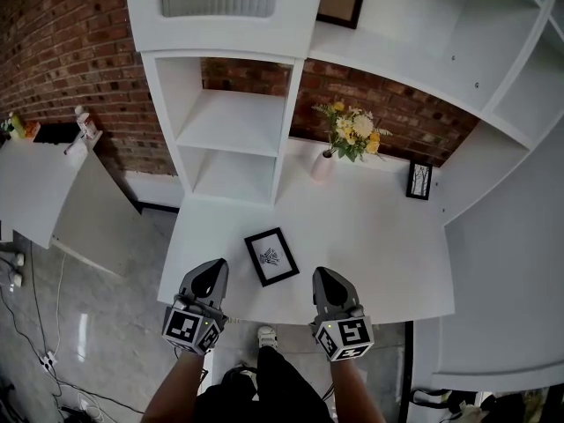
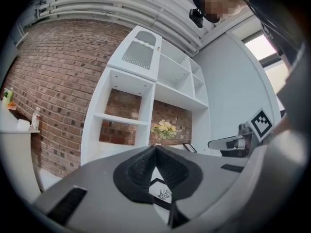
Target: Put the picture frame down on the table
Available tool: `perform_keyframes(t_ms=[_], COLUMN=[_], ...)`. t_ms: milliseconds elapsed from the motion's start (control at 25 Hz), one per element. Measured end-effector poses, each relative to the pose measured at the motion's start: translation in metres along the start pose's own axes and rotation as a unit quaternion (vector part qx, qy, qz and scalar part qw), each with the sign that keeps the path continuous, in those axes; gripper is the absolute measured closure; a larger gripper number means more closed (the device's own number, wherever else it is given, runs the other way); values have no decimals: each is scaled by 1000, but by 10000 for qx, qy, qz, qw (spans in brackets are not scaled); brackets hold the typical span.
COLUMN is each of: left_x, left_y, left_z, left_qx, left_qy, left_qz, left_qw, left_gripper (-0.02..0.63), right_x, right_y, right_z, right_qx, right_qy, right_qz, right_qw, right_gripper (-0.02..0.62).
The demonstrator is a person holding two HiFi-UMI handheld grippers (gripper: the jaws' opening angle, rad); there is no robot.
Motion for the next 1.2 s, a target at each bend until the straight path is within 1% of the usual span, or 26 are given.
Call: perform_keyframes(t_ms=[160,360,720,880,1200], left_x=[1,2,-2,-3,-2], left_y=[2,4,2,3,4], left_z=[5,13,24,26,28], left_qx=[-41,-199,-303,-311,-402], left_qy=[-15,-9,-37,-68,-7], left_qz=[17,-17,-91,-135,-166], left_qw=[10000,9998,9995,9994,9991], left_gripper=[612,612,612,612,612], right_x=[3,5,7,8,10], right_y=[0,2,4,6,6], right_z=[8,18,30,34,36], right_qx=[-96,-193,-340,-369,-380], right_qy=[64,106,139,159,153], right_qz=[27,26,-21,-31,-52], right_qw=[9999,9998,9993,9992,9991], right_gripper=[592,592,592,592,592])
Point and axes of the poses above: the fingertips, and each gripper's own axes: y backward along the fingers, x to its left, z out of its top, the point moved 3 cm from there along y, backward along the fingers
